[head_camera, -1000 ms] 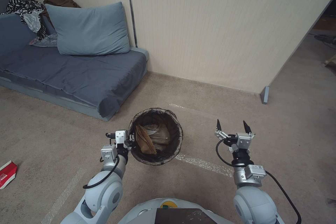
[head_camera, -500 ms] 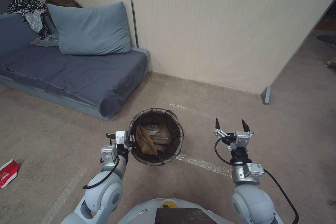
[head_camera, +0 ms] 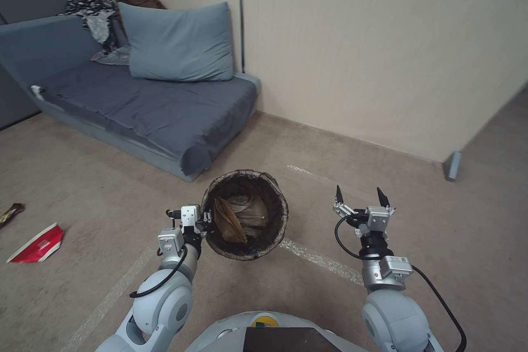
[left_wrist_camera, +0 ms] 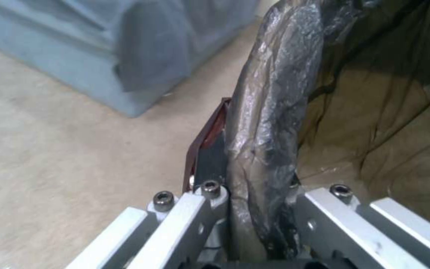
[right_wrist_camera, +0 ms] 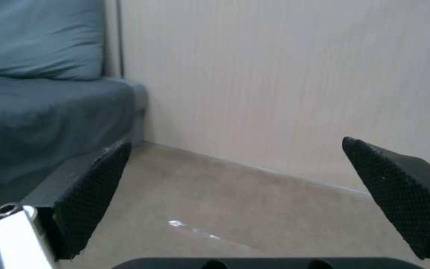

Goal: Pick up the trash bin, then pick up the garbage from the floor and place it into the trash bin.

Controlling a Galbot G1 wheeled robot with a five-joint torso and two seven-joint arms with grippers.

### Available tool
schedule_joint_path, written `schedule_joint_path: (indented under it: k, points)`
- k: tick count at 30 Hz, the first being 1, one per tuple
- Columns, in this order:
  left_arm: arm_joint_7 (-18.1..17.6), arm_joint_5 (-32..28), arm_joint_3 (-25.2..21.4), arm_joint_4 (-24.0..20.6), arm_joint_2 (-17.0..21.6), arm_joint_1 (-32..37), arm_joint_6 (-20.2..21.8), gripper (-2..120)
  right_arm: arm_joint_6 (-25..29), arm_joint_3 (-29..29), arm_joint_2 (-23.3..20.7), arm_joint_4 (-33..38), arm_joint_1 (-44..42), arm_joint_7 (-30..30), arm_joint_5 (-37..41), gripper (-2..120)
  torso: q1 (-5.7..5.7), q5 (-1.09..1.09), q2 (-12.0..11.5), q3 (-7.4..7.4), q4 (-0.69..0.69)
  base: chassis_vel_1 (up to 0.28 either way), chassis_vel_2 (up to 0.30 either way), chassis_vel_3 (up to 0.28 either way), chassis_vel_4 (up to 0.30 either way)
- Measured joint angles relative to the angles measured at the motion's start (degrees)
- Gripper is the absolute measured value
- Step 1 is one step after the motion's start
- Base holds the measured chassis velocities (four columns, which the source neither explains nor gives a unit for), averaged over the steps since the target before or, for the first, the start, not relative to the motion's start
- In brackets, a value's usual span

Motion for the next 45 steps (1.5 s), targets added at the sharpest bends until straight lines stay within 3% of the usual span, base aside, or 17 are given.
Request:
schedule_joint_path:
  k: [45]
  points:
    - [0.2, 0.6, -0.5, 0.3, -0.4, 0.3, -0.9, 4, -0.1, -1.0, -0.2, -0.3, 0.5, 0.2, -0.4, 100, 0.00, 0.00, 0.0, 0.00, -0.01, 0.127, 0.125, 0.126, 0.127]
